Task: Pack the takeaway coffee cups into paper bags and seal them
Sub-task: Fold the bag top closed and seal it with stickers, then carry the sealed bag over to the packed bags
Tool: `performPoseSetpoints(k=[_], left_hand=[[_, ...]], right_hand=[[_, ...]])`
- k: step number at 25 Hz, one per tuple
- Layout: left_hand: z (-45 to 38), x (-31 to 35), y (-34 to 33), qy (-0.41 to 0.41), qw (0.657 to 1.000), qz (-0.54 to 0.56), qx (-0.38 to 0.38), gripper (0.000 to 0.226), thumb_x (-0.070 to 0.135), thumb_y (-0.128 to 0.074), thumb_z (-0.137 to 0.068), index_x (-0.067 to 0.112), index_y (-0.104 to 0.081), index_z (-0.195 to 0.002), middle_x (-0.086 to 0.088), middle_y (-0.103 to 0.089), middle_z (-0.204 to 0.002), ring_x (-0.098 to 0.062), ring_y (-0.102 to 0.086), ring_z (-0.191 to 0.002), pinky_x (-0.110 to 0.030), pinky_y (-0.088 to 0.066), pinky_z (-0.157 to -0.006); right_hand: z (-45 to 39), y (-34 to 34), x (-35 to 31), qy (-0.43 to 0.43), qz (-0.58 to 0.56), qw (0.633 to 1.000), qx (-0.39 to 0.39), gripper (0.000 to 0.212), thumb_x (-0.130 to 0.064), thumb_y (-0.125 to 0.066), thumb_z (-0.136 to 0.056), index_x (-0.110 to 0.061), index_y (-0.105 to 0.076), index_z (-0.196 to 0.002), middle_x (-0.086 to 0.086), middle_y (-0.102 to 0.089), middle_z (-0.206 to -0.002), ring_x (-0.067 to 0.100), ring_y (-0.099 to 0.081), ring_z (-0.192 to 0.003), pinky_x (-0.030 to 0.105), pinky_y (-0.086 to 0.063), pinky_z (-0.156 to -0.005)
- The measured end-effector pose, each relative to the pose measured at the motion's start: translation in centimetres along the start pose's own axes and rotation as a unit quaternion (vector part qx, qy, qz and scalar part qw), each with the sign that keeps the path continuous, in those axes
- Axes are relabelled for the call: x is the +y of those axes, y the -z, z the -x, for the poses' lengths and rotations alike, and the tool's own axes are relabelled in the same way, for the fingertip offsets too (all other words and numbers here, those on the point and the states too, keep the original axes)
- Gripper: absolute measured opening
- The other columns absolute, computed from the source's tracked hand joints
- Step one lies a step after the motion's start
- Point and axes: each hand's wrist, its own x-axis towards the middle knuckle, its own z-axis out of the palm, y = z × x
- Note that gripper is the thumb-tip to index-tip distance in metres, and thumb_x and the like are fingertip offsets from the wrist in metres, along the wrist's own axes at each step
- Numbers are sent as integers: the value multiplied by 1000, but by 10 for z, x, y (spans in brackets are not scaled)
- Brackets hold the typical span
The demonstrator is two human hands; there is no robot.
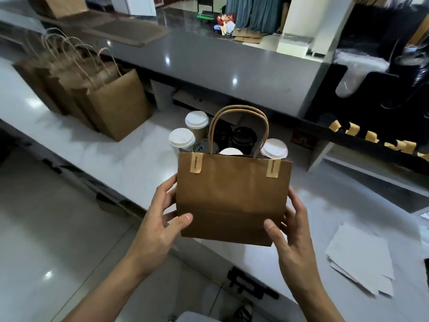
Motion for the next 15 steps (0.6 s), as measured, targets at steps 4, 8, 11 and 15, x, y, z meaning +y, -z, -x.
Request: performPoseSetpoints(k=[4,8,11,15], left_hand=[[21,0,67,4,999,19,45,68,15,-65,-83,40,-42,-142,7,-64,-134,-15,-64,-117,-21,-54,-86],[43,0,141,4,996,16,87,69,16,-66,-84,37,-41,-145,9,-62,-137,-9,-59,-125,-20,-53,-91],[57,-5,189,6,992,6,129,66,1,-65,-94,33,-41,-146,9,-62,-137,-5,-60,-122,-17,-52,-89],[74,-8,245,8,984,-5,181,66,4,-66,-93,36,-41,-146,15,-59,-139,-1,-58,-123,-13,-50,-88]], right_hand=[[-1,-67,-17,22,-21,998,-54,65,-54,-55,-91,-61,-28,-149,-16,-46,-153,9,-46,-140,52,-39,-115],[3,-139,-24,43,-23,993,-110,69,-62,-56,-87,-59,-30,-150,-10,-47,-155,13,-43,-144,55,-37,-116],[5,-191,-31,55,-28,986,-153,69,-58,-59,-88,-57,-30,-151,-10,-49,-153,13,-44,-143,54,-37,-116],[3,-252,-46,64,-22,976,-209,68,-57,-61,-88,-59,-31,-150,-12,-51,-151,9,-48,-138,51,-41,-114]])
